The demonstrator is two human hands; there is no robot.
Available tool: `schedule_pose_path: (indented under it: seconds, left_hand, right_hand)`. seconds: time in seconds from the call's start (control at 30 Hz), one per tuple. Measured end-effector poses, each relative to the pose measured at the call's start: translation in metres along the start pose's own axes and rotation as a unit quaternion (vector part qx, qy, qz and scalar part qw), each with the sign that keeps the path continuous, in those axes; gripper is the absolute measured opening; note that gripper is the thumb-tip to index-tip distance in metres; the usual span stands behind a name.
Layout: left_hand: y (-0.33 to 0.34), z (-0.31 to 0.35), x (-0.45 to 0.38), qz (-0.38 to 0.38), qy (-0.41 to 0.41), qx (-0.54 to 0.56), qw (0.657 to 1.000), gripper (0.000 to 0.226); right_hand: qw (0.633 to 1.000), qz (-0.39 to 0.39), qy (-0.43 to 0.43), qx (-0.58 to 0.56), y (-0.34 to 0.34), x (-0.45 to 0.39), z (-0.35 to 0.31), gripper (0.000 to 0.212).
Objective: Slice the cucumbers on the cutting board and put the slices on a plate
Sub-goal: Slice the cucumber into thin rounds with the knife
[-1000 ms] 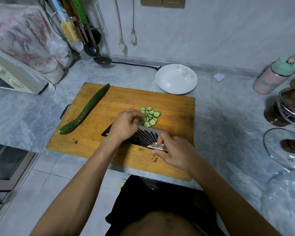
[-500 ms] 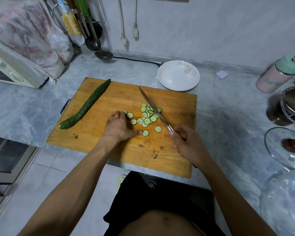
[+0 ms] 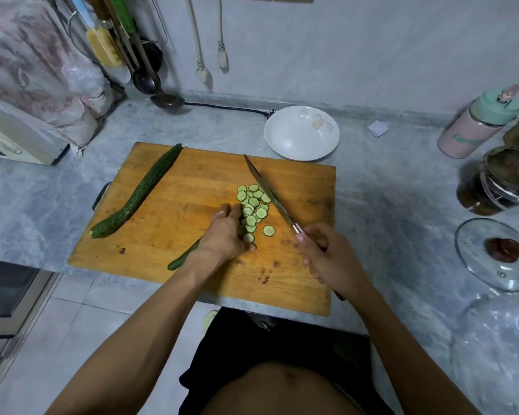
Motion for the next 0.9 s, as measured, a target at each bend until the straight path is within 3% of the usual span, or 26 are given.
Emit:
schedule_pose_path:
  seconds: [0.27, 0.33, 0.53, 0.77, 0.9]
  left_hand:
    - [0.005, 0.014, -0.005, 0.104, -0.006, 0.146, 0.984, 0.065]
    - [0.004, 0.015, -0.002, 0.124, 0.003, 0.150, 0.981, 0.069]
    - [0.021, 0.022, 0.018, 0.125, -0.022, 0.101, 0.987, 0.108]
    - [0.021, 0.021, 0.008, 0.195, -0.026, 0.085, 0.977, 0.081]
    - [0.004, 0.007, 0.020, 0.215, 0.020, 0.105, 0.971, 0.063]
  right_hand:
    - [1.000, -0.006, 0.012, -0.005, 0.000, 0.001, 0.002, 0.026]
    - [1.000, -0.008, 0.012, -0.009, -0.001, 0.002, 0.003, 0.027]
    - [1.000, 0.005, 0.017, -0.014, -0.005, 0.002, 0.001, 0.029]
    - [1.000, -0.003, 0.021, -0.021, -0.009, 0.007, 0.000, 0.027]
    - [1.000, -0.024, 0.015, -0.011, -0.008, 0.012, 0.000, 0.024]
Point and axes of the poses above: each hand's wrist, its own x-axis away from the middle knuckle, its own y-axis out of the palm, z = x × y, the point moved 2 cm from there along -x, towards the middle knuckle, and after that the axes turned 7 degrees about z, right-handed, at the moved point
